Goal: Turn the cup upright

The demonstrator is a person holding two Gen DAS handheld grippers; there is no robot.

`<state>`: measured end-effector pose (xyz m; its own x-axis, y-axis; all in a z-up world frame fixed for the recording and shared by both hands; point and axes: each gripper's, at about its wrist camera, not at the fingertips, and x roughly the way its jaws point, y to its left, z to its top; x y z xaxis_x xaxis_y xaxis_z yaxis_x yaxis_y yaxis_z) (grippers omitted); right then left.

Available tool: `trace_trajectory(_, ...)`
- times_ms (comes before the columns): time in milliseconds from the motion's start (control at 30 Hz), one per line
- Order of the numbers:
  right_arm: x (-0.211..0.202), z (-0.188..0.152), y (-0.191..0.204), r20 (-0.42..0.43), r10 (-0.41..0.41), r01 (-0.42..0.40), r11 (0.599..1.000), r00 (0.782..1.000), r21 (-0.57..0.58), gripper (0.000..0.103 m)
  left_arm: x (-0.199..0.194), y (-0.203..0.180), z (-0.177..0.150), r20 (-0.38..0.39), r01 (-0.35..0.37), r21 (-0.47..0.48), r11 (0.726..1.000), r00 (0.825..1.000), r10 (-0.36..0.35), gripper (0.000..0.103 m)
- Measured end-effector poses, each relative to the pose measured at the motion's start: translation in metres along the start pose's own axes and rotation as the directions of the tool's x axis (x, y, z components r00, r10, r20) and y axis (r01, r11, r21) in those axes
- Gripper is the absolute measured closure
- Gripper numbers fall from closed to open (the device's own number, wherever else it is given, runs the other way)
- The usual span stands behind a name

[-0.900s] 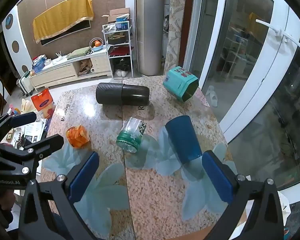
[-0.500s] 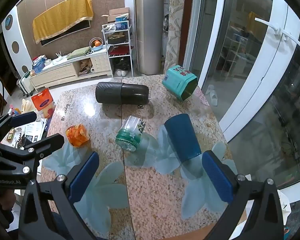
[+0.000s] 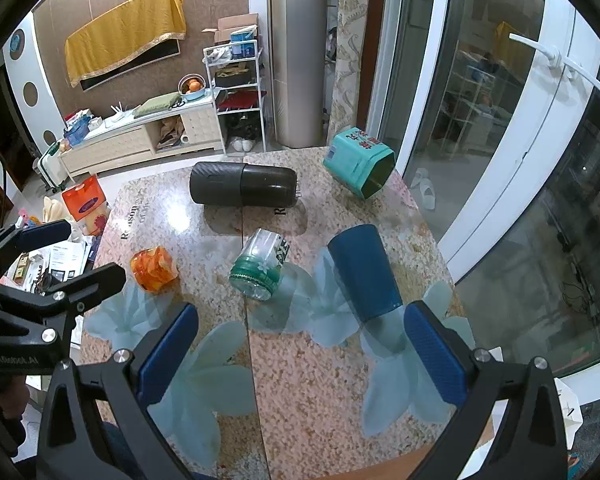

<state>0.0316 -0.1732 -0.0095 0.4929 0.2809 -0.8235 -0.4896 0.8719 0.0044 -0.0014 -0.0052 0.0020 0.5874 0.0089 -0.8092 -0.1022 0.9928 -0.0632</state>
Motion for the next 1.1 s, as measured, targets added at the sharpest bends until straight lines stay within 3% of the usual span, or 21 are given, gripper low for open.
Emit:
trace_trajectory(700,-0.001,-0.004,-0.001,-0.007,0.007,-0.007,1.0,1.0,0.001,0.0,0.0,-0.001,-0.004,-0.008,0.009,-0.002,1.0,1.0,-0.009,0.0)
trace_trajectory(1100,0.007,0.014,0.002,-0.02,0.031,-0.033,0.994,0.999,-0.1,0.0,0.002,0.006,0.002,-0.031,-0.04,-0.026,0.999,0.999,0.04,0.0)
